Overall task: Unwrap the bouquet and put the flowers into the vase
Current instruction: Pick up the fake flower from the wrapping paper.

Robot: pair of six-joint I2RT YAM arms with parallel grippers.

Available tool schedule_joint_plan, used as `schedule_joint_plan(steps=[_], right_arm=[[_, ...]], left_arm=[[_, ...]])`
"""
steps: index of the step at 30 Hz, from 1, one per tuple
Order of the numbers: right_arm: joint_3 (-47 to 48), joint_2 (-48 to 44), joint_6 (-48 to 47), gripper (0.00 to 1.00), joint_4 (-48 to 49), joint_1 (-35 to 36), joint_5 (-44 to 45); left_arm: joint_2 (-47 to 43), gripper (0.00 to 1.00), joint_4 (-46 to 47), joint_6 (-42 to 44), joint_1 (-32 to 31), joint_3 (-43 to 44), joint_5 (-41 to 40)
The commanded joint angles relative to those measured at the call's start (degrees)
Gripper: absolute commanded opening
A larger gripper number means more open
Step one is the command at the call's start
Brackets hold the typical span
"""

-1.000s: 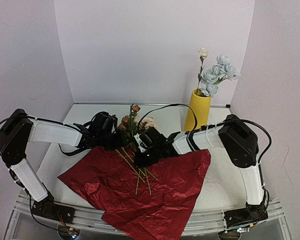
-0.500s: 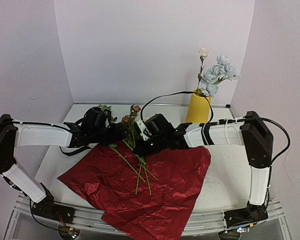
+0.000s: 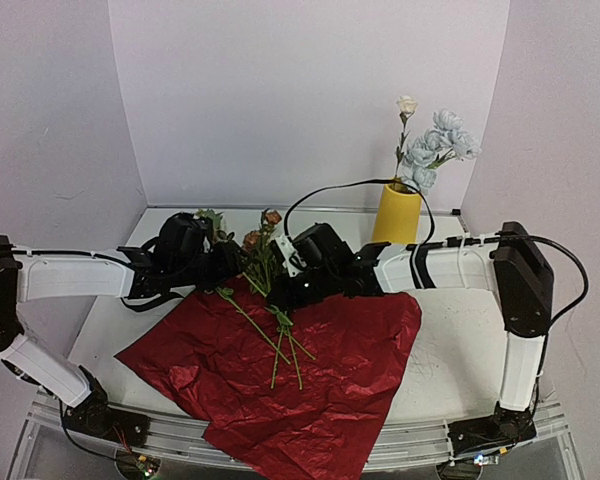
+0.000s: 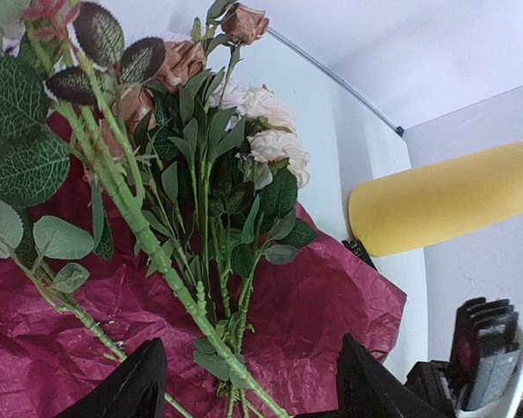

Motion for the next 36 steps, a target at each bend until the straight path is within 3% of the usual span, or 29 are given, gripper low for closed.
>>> schedule_joint_plan(steps=[1, 11, 16, 25, 30, 34, 36], right_arm=[[-0.61, -4.24, 0.36, 0.00, 1.37, 0.45, 0.33], [-1.85, -6.71, 0.16, 0.00, 1.68, 0.65, -0.22], [-3.40, -8.47, 0.10, 0.00, 2.71, 0.79, -1.35], [-6.46, -8.87, 1.51, 0.00, 6.85, 0.96, -6.63], [-6.97, -8.45, 1.88, 0.00, 8.13, 0.94, -8.13], [-7.09, -8.60, 1.26, 0.01, 8.13, 0.92, -8.00], [-6.91, -8.54, 0.95, 0.12, 8.11, 0.94, -8.07]], left_arm=[[1.85, 0.69, 2.21, -2.48, 0.38, -0.12, 0.96], [2.16, 0.58, 2.19, -1.46, 0.75, 0.37, -0.87], [2.32, 0.42, 2.21, -1.31, 1.42, 0.93, -1.14], [3.18, 0.24, 2.22, 0.56, 1.69, 2.68, -1.19], [2.50, 0.00, 2.12, 2.70, 1.70, 2.58, -1.97], [1.05, 0.00, 1.79, 5.59, 1.70, 2.07, -3.10], [0.18, 0.00, 1.64, 7.37, 1.70, 1.73, -3.18]])
